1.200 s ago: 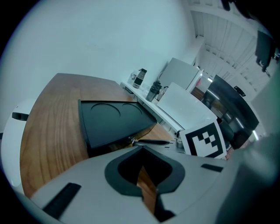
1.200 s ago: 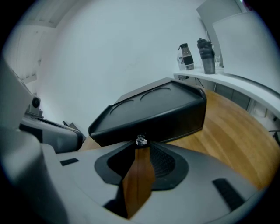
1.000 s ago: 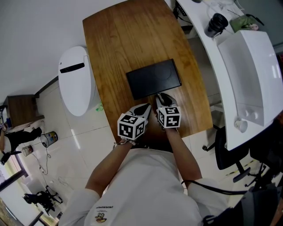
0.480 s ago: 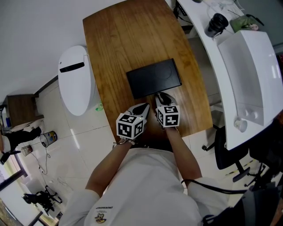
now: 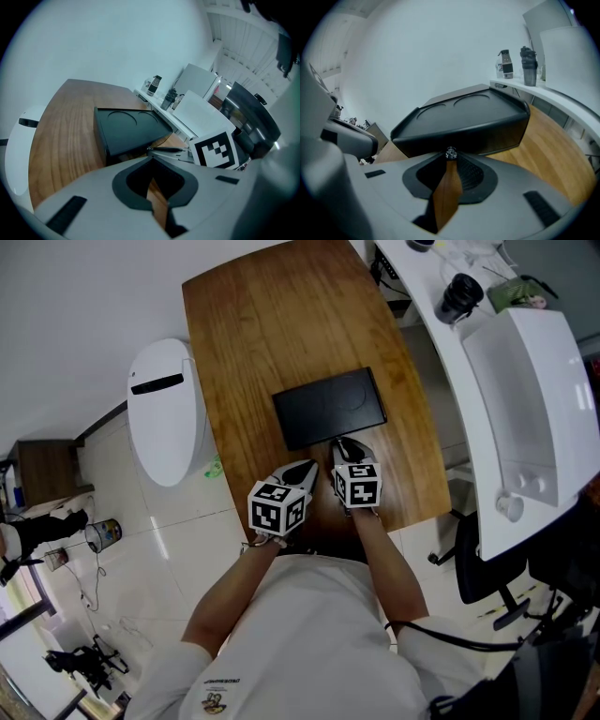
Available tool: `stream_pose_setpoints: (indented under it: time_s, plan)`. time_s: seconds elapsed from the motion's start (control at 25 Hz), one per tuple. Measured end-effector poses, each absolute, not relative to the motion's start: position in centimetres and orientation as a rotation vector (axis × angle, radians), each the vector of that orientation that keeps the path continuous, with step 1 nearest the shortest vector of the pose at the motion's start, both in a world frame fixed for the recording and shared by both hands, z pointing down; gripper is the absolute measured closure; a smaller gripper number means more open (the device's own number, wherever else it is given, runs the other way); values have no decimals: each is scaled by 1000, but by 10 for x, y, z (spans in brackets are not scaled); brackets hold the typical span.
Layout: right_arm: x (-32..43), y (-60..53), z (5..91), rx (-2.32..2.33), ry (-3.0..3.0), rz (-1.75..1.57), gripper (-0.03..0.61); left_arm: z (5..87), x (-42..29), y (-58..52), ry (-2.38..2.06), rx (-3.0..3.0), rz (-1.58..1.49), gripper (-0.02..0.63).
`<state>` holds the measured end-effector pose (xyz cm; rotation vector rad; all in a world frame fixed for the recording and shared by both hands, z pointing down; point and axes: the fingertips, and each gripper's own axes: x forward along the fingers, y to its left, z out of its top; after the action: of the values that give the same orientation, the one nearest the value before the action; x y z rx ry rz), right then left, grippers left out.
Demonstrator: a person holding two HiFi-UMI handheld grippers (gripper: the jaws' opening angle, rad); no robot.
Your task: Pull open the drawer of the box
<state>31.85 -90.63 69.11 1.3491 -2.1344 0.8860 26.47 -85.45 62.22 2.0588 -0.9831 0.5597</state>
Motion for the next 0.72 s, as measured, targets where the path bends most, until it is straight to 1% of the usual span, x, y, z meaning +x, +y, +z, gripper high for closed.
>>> stream_pose_setpoints:
  time_s: [0.72]
  plan:
    - [318,-903,690,1338,-2123,825,517,611,256,-835,-992,2055,512,611]
